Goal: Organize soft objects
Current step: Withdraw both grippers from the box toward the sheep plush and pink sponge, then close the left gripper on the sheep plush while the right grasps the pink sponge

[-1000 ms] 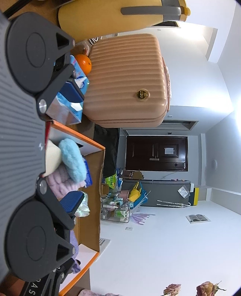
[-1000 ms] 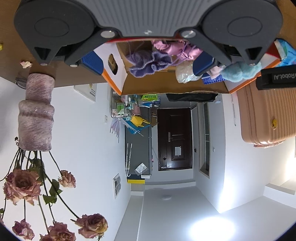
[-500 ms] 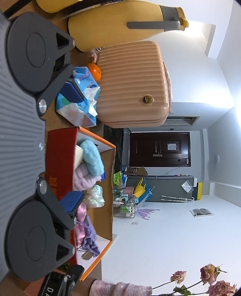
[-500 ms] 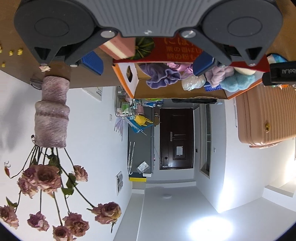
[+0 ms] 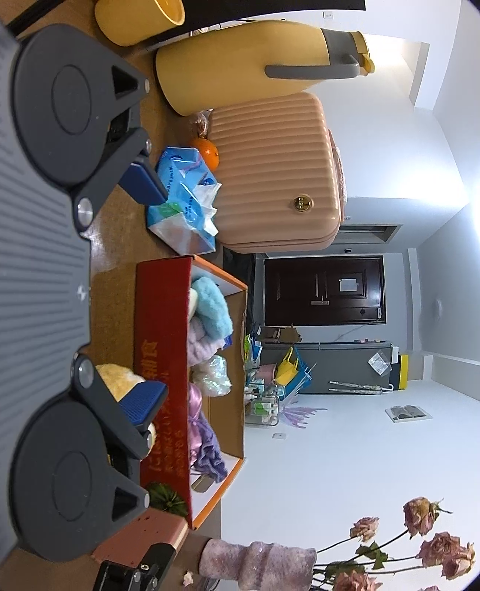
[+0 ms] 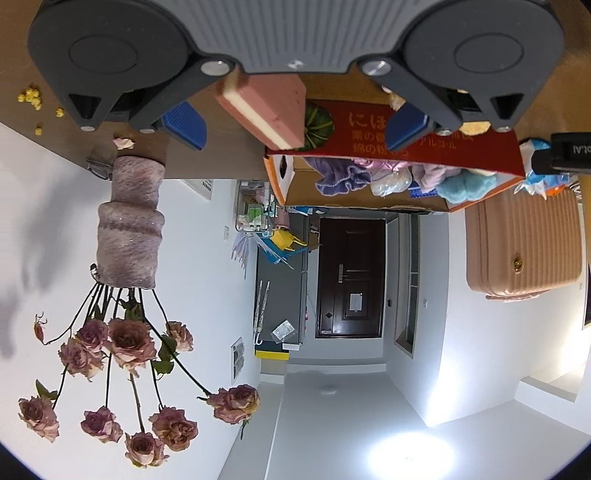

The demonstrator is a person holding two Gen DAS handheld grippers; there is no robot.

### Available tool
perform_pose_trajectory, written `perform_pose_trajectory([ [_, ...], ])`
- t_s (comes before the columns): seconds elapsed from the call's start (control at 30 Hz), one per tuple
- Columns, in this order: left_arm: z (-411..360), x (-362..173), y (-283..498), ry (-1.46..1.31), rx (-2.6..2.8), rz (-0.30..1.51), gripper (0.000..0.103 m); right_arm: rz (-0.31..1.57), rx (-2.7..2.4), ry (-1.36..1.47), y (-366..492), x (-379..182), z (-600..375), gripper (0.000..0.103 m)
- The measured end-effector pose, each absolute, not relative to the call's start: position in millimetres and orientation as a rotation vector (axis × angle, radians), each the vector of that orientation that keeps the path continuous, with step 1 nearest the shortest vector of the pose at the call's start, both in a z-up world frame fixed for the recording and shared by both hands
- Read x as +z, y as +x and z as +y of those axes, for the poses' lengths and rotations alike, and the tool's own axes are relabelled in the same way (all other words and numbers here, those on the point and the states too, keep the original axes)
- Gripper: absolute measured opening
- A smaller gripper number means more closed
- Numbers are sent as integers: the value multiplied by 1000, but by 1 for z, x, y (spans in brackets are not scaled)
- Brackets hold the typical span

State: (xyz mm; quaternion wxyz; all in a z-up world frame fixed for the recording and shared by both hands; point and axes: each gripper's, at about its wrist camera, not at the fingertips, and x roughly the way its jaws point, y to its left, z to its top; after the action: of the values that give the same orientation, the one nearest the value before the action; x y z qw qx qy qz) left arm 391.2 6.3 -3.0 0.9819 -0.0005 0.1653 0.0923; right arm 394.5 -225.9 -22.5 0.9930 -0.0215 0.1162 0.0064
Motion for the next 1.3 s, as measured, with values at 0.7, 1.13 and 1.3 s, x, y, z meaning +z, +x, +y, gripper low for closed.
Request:
perform_pose_trajectory([
  [0.7, -31, -20, 373, 37, 103, 453, 103, 274, 18, -49, 378, -25, -254, 103],
  [1.13, -58, -33, 403, -8, 75, 566, 103, 315, 15, -51, 387, -29, -279, 103],
  [1.3, -69, -39, 415, -5, 84, 602, 103, 338, 18, -42, 392, -31, -286, 103],
])
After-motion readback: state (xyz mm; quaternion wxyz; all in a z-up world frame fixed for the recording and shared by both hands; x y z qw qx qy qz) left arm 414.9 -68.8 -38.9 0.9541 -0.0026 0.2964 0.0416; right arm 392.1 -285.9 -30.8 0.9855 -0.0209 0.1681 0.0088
